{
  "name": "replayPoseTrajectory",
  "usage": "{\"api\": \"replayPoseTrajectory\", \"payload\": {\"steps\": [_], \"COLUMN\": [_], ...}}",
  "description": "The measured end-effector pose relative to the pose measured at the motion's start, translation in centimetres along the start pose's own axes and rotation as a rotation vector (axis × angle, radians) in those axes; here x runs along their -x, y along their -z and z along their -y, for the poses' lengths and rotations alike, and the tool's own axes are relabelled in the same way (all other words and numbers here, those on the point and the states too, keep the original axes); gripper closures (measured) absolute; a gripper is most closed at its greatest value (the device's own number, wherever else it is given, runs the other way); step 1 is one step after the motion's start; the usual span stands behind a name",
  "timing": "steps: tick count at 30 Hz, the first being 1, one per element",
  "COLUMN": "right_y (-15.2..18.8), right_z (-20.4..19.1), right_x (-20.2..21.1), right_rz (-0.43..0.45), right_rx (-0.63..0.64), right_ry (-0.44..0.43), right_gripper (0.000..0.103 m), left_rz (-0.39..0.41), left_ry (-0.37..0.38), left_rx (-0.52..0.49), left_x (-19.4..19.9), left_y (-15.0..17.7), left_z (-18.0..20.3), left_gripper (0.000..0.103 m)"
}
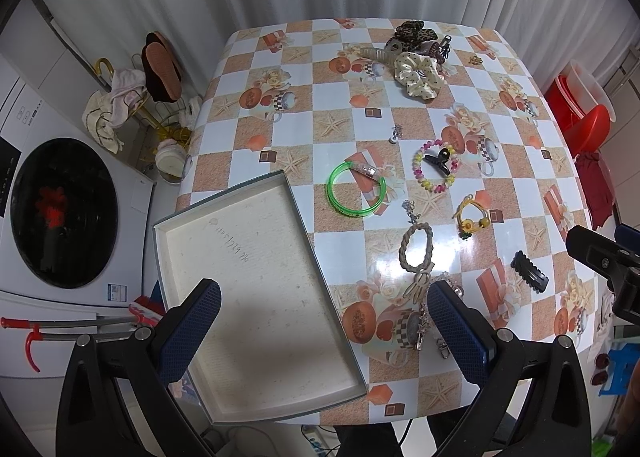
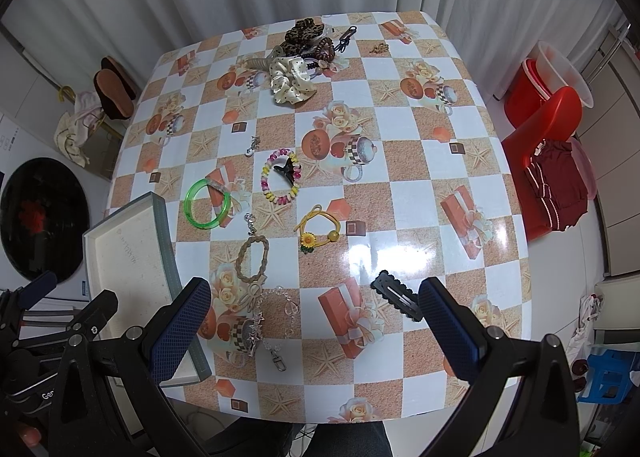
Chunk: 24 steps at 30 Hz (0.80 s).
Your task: Organize jewelry
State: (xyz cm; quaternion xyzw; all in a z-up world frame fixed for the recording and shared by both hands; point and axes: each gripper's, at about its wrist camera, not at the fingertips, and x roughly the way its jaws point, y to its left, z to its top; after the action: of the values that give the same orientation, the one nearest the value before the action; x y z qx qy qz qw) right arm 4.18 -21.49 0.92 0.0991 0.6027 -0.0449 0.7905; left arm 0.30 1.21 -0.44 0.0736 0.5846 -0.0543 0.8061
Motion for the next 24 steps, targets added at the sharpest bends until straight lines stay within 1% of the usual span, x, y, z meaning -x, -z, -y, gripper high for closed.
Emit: {"api": "replayPoseTrajectory", "payload": {"steps": [24], "right_y": [0.32], "right_z": [-0.09], "right_x": [0.10], "right_rz": [0.001], "right_rx": [-0.001], "right_ry": [-0.001], "right_gripper": [0.000], "left_rz": [-0.002], "left_ry": [-0.003], "left_rx": [-0.002], "left_x": [-0.03], "left_y": [-0.02], "left_z": [0.05], "left_gripper": [0.000]}}
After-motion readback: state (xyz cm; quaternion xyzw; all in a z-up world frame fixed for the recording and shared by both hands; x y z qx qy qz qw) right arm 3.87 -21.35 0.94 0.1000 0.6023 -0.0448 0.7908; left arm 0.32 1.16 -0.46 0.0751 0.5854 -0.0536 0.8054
